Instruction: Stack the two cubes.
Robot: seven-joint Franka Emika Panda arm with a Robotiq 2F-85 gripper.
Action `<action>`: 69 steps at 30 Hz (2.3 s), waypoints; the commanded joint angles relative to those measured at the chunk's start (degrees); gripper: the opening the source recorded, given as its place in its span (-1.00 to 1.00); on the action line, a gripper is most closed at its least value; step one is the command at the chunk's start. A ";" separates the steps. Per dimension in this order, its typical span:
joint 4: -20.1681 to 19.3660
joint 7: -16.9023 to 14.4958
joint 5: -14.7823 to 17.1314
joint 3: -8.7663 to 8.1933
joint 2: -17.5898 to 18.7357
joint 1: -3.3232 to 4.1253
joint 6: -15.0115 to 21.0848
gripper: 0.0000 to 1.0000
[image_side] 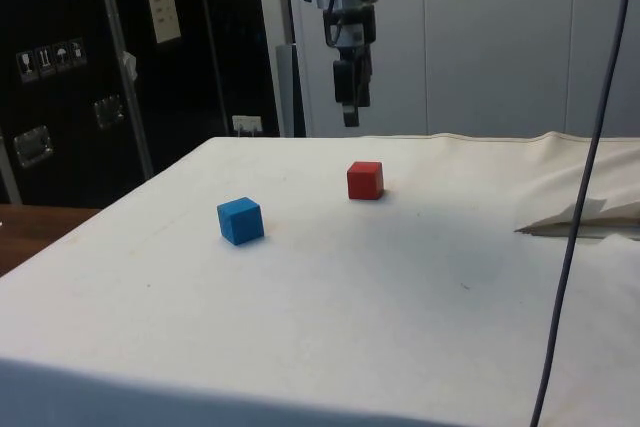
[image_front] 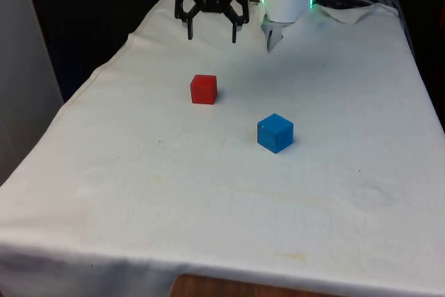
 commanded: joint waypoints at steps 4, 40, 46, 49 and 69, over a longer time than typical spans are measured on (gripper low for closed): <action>-0.06 0.00 0.23 -0.11 1.03 -0.06 1.55 1.00; 0.80 -14.90 17.65 -2.18 8.94 -0.63 6.70 1.00; 1.09 -14.90 17.93 -2.01 10.43 -0.69 7.22 1.00; 1.15 -14.95 17.93 -2.01 10.83 -0.74 7.45 1.00; 2.98 -15.07 18.79 -2.46 14.90 -1.03 8.42 1.00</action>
